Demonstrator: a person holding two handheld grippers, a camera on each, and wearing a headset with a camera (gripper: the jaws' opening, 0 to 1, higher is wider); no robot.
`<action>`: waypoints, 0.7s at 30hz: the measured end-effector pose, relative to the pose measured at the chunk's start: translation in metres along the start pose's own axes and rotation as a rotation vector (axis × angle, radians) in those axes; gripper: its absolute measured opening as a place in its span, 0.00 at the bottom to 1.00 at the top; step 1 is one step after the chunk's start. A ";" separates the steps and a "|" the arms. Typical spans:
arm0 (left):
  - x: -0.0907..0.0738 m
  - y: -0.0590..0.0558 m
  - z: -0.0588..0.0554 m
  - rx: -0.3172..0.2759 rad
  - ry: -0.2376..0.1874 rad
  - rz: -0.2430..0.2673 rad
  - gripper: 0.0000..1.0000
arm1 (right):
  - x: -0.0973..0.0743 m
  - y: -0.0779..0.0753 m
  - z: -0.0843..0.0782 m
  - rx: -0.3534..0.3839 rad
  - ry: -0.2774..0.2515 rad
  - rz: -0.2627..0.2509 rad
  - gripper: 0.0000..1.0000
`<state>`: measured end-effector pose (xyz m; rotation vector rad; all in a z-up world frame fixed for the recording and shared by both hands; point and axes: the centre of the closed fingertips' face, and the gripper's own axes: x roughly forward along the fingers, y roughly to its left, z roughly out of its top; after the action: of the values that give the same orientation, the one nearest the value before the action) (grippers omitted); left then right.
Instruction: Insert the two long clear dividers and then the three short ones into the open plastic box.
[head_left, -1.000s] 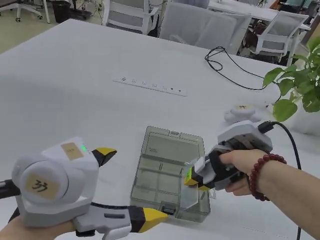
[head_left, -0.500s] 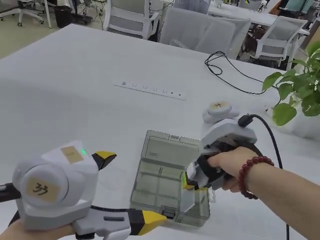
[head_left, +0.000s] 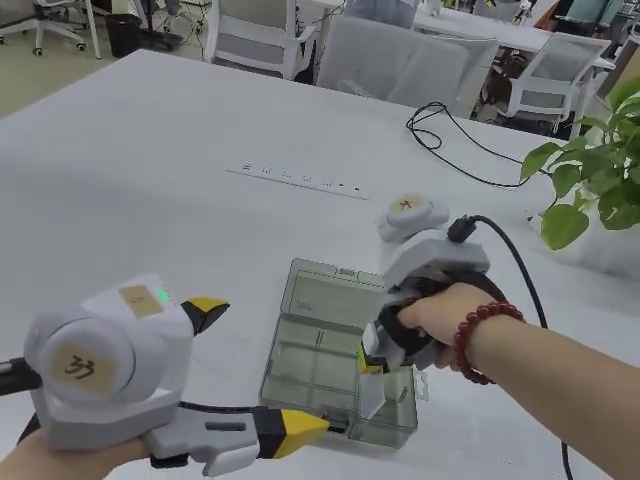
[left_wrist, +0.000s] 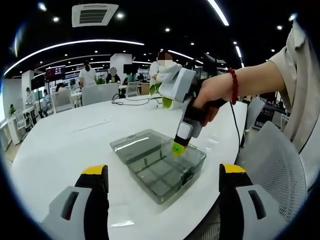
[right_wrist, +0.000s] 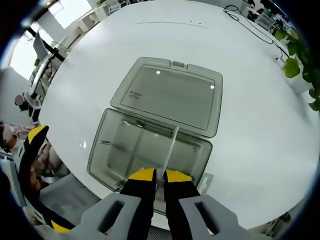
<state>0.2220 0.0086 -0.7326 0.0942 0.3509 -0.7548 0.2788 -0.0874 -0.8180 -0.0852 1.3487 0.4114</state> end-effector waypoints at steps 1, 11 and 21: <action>0.000 0.000 0.000 0.000 -0.001 0.001 0.93 | -0.001 -0.001 0.000 0.004 0.002 0.002 0.07; -0.001 0.001 0.001 -0.009 -0.007 0.005 0.92 | 0.002 0.002 0.000 0.007 0.003 -0.009 0.07; -0.002 0.002 0.001 -0.010 -0.006 0.008 0.92 | 0.004 0.002 0.002 -0.030 -0.003 -0.046 0.07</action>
<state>0.2224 0.0108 -0.7310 0.0841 0.3483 -0.7455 0.2804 -0.0842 -0.8216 -0.1402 1.3352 0.3928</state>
